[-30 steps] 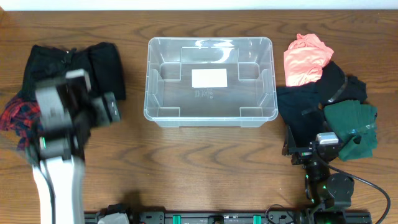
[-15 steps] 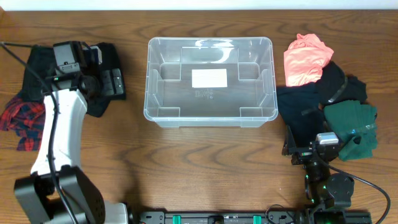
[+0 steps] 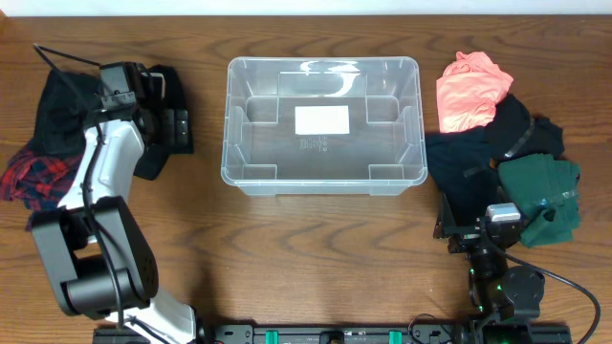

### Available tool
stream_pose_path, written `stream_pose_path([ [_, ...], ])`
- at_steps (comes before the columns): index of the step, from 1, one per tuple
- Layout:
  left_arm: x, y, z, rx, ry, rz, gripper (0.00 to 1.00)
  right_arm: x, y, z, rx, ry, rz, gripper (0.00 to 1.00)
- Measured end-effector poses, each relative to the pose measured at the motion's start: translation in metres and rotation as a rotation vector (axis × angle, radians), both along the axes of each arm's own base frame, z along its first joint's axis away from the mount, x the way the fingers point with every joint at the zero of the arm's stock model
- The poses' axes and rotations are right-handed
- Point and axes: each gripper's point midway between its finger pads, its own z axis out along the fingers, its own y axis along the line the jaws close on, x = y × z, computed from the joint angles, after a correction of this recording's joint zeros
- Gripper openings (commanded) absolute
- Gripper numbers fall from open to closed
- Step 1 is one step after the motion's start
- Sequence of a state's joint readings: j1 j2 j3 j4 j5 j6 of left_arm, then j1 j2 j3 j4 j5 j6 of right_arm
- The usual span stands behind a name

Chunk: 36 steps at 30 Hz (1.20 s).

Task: Pack container
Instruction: 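Reach the left gripper to the black clothes and grasp them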

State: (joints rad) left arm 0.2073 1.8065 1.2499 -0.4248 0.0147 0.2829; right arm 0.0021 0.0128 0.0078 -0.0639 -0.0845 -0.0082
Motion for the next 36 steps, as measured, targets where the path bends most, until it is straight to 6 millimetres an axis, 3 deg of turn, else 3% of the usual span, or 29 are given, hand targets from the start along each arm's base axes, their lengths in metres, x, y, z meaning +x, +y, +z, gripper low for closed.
stream_pose_path([
  [7,0.021,-0.008,-0.005,0.030,-0.053,-0.031,0.98,0.000,0.000,0.000,0.000,0.000,0.000,0.99],
  [15,0.036,-0.035,-0.046,0.089,-0.006,-0.110,0.98,0.000,0.000,0.000,0.000,0.000,0.000,0.99],
  [18,0.038,-0.033,-0.062,0.108,0.014,-0.104,0.98,0.000,0.000,0.000,0.000,0.000,0.000,0.99],
  [21,0.043,-0.028,-0.062,0.119,-0.006,-0.087,1.00,0.000,0.000,0.000,0.000,0.000,0.000,0.99],
  [25,0.044,-0.019,-0.062,0.136,-0.013,-0.059,0.83,0.000,0.000,0.000,0.000,0.000,0.000,0.99],
  [27,0.044,-0.014,-0.062,0.153,-0.014,-0.044,0.58,0.000,0.000,0.000,0.000,0.000,0.000,0.99],
  [28,0.044,-0.013,-0.061,0.160,-0.015,-0.038,0.36,0.000,0.000,0.000,0.000,0.000,0.000,0.99],
  [31,0.044,-0.011,-0.062,0.171,-0.011,-0.035,0.12,0.000,0.000,0.000,0.000,0.000,0.000,0.99],
  [36,0.045,-0.009,-0.060,0.166,-0.024,0.000,0.06,0.000,0.000,0.000,0.000,0.000,0.000,0.99],
])
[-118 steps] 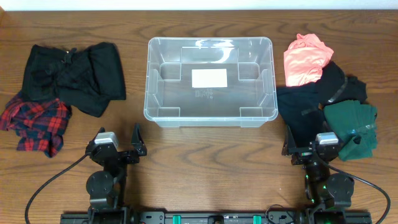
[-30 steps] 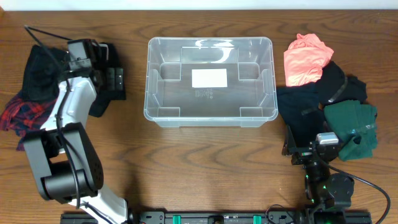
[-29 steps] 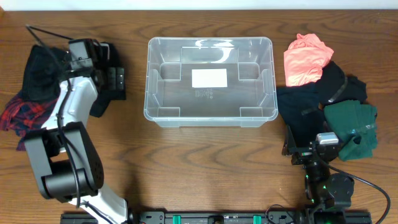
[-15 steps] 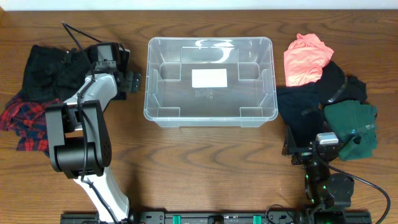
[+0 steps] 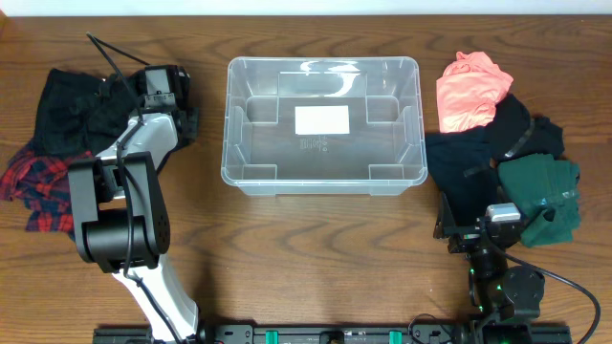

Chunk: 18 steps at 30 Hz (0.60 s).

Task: Pack container
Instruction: 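Reach the left gripper to the black clothes and grasp them, then lift the black clothes with the left gripper and carry over the bin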

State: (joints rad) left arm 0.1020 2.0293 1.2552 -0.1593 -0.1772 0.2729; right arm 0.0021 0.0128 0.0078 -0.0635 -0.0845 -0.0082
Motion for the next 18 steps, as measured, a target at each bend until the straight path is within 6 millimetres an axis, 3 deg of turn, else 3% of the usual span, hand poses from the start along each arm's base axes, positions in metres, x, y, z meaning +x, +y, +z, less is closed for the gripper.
stream_pose_path([
  [5,0.000,0.001,0.005,-0.039,-0.032,0.079,0.05,0.000,0.000,0.000,0.000,0.000,0.000,0.99],
  [8,-0.001,0.001,0.024,-0.061,-0.070,0.120,0.06,0.000,0.000,0.000,0.000,0.000,0.000,0.99],
  [11,0.000,0.002,0.069,-0.071,-0.163,0.145,0.06,0.000,0.000,0.000,0.000,0.000,0.000,0.99],
  [15,-0.005,0.009,0.155,-0.066,-0.353,0.173,0.06,0.000,0.000,0.000,0.000,0.000,0.000,0.99],
  [18,-0.017,0.010,0.206,-0.062,-0.462,0.176,0.06,0.000,0.000,0.000,0.000,0.000,0.000,0.99],
])
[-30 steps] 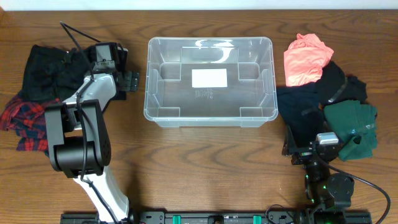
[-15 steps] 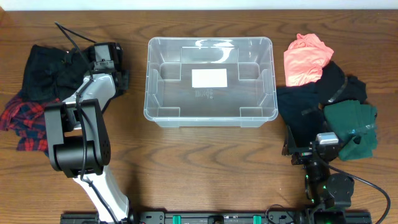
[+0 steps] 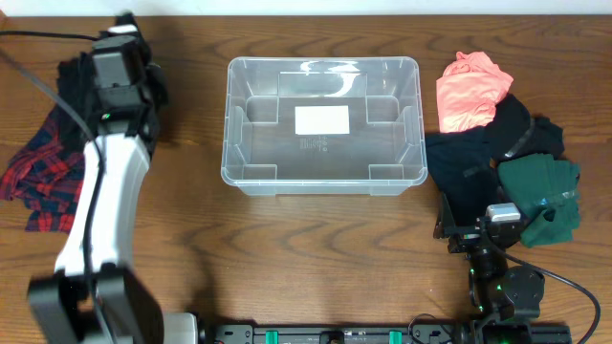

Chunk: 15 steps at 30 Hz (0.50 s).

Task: Pack container
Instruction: 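Lift the black clothes with the left gripper and carry over the bin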

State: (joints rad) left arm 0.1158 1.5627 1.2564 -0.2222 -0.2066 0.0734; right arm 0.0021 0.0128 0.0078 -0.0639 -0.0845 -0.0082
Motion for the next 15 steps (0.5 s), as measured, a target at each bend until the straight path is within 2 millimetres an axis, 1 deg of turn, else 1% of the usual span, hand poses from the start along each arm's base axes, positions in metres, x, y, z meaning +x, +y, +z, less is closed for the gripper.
stream_pose_path([
  [2,-0.007,-0.002,0.024,0.006,-0.050,-0.003,0.06,0.000,0.000,0.000,0.000,0.000,0.000,0.99],
  [5,-0.016,-0.003,0.046,0.011,-0.097,-0.005,0.06,0.000,0.000,0.000,0.000,0.000,0.000,0.99],
  [7,-0.021,-0.004,0.054,0.011,-0.112,-0.007,0.06,0.000,0.000,0.000,0.000,0.000,0.000,0.99],
  [11,-0.031,-0.007,0.063,0.009,-0.112,-0.012,0.06,0.000,0.000,0.000,0.000,0.000,0.000,0.99],
  [13,-0.037,-0.010,0.067,0.000,-0.091,-0.024,0.06,0.000,0.000,0.000,0.000,0.000,0.000,0.99],
  [15,-0.041,-0.015,0.076,-0.014,-0.076,-0.043,0.06,0.000,0.000,0.000,0.000,0.000,0.000,0.99],
])
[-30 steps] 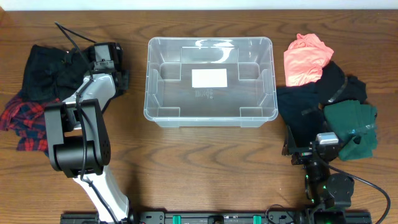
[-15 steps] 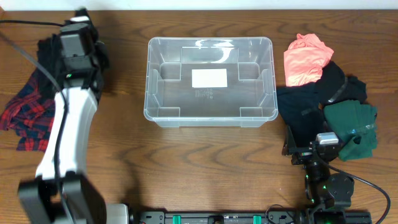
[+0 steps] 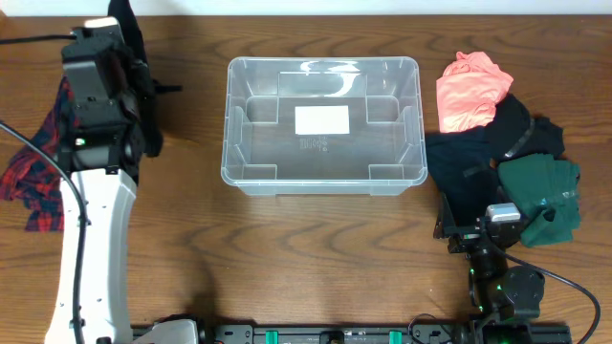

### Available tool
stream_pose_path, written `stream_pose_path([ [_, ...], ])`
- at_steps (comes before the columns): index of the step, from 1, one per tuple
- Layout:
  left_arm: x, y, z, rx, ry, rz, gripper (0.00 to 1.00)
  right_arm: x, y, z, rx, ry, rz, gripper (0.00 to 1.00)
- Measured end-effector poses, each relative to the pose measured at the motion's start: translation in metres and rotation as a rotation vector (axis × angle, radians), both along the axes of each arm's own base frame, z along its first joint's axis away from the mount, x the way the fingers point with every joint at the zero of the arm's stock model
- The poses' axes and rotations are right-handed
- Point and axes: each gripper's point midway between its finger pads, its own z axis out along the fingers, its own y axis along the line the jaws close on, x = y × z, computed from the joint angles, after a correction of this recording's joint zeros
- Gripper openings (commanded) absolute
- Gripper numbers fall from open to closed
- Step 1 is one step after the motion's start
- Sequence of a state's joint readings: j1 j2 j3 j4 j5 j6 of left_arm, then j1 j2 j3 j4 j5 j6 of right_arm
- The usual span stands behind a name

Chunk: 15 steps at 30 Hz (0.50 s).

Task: Pack container
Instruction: 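Lift the black clothes with the left gripper and carry over the bin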

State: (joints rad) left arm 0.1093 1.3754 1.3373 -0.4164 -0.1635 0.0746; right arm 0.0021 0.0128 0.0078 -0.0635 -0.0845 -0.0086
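Observation:
The clear plastic container (image 3: 229, 158) stands open at the table's middle back, with only a white label (image 3: 321, 119) on its floor. My left arm is raised high at the far left, close to the camera. Its gripper (image 3: 137, 75) is mostly hidden by the wrist and appears shut on a black garment (image 3: 145, 113) that hangs beside the arm, left of the container. A red plaid cloth (image 3: 31, 186) lies under the arm. My right gripper (image 3: 451, 225) rests low at the front right, against the dark clothes; its fingers are hard to make out.
To the right of the container lies a pile of clothes: a pink one (image 3: 470, 88), a black one (image 3: 478, 158) and a green one (image 3: 547, 196). The right arm's base (image 3: 502, 277) sits at the front edge.
My left arm has risen further toward the camera, and the black garment now hangs beside it. More of the red plaid cloth is covered. The right arm is unchanged.
My left gripper was first down on the black clothes left of the container. Then it was at their right edge, close to the container's corner. Half a second ago it was lifted with black cloth around it, and now it is higher still. The container's contents are unchanged.

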Motion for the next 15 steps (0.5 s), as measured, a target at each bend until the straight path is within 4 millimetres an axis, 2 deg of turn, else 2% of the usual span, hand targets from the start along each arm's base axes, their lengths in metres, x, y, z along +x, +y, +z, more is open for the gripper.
stream_pose_path([
  [5,-0.010,-0.017,0.042,-0.032,-0.005,-0.066,0.06,0.000,0.000,0.000,0.000,0.000,0.000,0.99],
  [8,-0.018,-0.030,0.079,-0.039,-0.044,-0.109,0.06,0.000,0.000,0.000,0.000,0.000,0.000,0.99],
  [13,-0.041,-0.040,0.135,-0.040,-0.123,-0.141,0.06,0.000,0.000,0.000,0.000,0.000,0.000,0.99],
  [15,-0.050,-0.043,0.150,-0.043,-0.144,-0.154,0.06,0.000,0.000,0.000,0.000,0.000,0.000,0.99],
])
